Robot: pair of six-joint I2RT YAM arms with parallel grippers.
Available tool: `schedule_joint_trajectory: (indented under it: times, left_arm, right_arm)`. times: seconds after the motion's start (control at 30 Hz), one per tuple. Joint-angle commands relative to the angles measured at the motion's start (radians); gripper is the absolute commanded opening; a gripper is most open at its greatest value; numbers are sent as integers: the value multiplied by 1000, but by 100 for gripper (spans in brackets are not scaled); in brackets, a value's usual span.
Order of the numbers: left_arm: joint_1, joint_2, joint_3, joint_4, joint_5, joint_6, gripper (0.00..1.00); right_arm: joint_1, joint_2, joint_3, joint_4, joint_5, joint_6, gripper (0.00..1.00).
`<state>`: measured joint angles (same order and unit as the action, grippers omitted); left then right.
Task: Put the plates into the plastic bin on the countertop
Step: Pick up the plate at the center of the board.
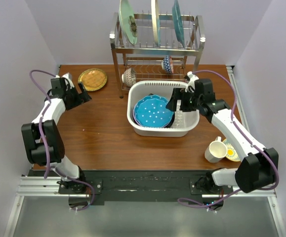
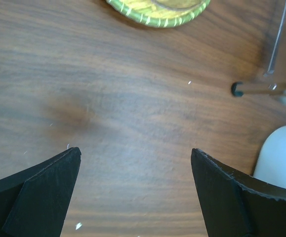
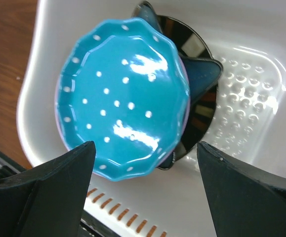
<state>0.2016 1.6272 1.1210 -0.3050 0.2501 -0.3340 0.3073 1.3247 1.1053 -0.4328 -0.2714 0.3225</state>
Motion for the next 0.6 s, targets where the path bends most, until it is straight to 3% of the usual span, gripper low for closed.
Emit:
schedule_joint_trajectory:
  times: [0.0, 0.37, 0.47, 0.57]
  left_arm:
    - [1, 58, 106, 43, 46, -95, 98]
    - [18, 309, 309, 116, 69, -270, 91]
    - [19, 370, 364, 126, 60, -306, 84]
    - [21, 436, 414, 138, 74, -336, 69]
  right_arm:
    - [1, -21, 24, 109, -81, 55, 87]
    - [1, -44, 4, 192, -160, 107, 87]
    - [3, -53, -4, 186, -164, 104, 87]
    - [1, -74, -13, 184, -163, 102, 87]
